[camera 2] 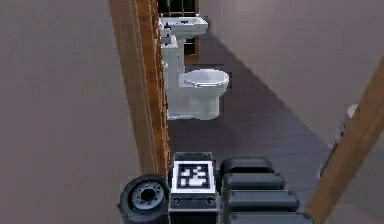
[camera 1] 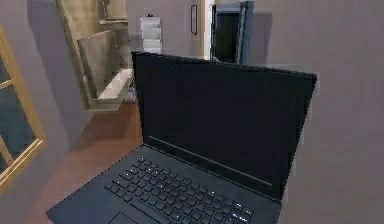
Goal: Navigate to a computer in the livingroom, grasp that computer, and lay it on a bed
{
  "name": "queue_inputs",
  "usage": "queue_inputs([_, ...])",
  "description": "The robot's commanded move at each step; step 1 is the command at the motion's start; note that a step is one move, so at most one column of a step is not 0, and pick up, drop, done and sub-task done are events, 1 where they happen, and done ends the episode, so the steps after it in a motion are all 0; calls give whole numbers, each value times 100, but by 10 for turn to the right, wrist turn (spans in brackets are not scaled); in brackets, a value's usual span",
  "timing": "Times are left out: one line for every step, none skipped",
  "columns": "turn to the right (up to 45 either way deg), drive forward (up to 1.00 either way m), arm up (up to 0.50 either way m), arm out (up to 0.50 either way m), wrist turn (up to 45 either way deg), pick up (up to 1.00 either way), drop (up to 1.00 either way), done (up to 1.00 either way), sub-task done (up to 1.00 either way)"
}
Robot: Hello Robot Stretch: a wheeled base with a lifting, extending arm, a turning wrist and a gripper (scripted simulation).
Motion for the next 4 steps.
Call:
queue_inputs([0, 100, 0, 0, 0, 0, 0, 0, 0])
queue_inputs([0, 100, 0, 0, 0, 0, 0, 0, 0])
queue_inputs([-30, 0, 0, 0, 0, 0, 0, 0, 0])
queue_inputs([-450, 0, 0, 0, 0, 0, 0, 0, 0])
